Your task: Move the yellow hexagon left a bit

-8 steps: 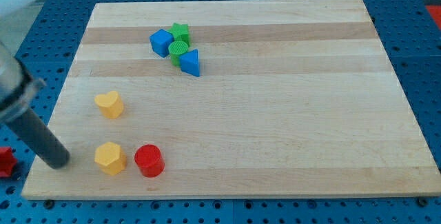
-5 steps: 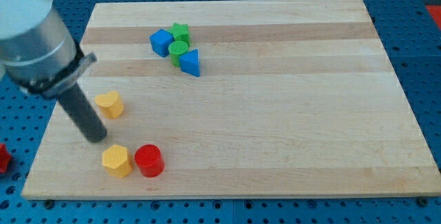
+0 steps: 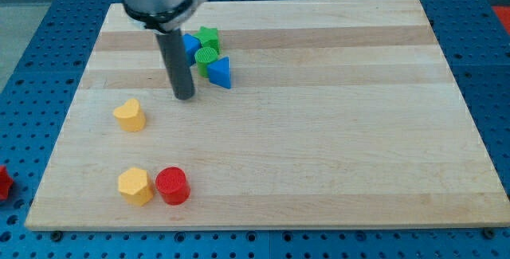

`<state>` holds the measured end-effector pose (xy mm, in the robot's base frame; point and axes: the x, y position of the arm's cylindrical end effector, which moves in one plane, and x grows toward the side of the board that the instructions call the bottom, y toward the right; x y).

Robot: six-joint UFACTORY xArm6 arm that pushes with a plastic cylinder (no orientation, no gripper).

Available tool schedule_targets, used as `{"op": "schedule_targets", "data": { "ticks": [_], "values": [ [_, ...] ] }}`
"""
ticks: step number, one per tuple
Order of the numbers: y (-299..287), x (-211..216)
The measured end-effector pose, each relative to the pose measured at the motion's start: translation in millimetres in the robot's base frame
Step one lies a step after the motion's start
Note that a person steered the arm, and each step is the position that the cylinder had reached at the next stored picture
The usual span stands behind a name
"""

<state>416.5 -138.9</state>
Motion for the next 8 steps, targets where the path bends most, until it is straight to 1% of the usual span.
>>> {"op": "schedule_targets", "data": {
  "ticks": [1,2,3,4,5,6,7,8],
  "values": [
    [-11.5,0.3],
    [-11.3,21.7],
    [-11.3,65.6],
    [-2.5,90.6],
    [-6.0,146.3],
    [6.3,166.8],
    [6.1,178.5],
    [-6.7,181.1]
  ]
}}
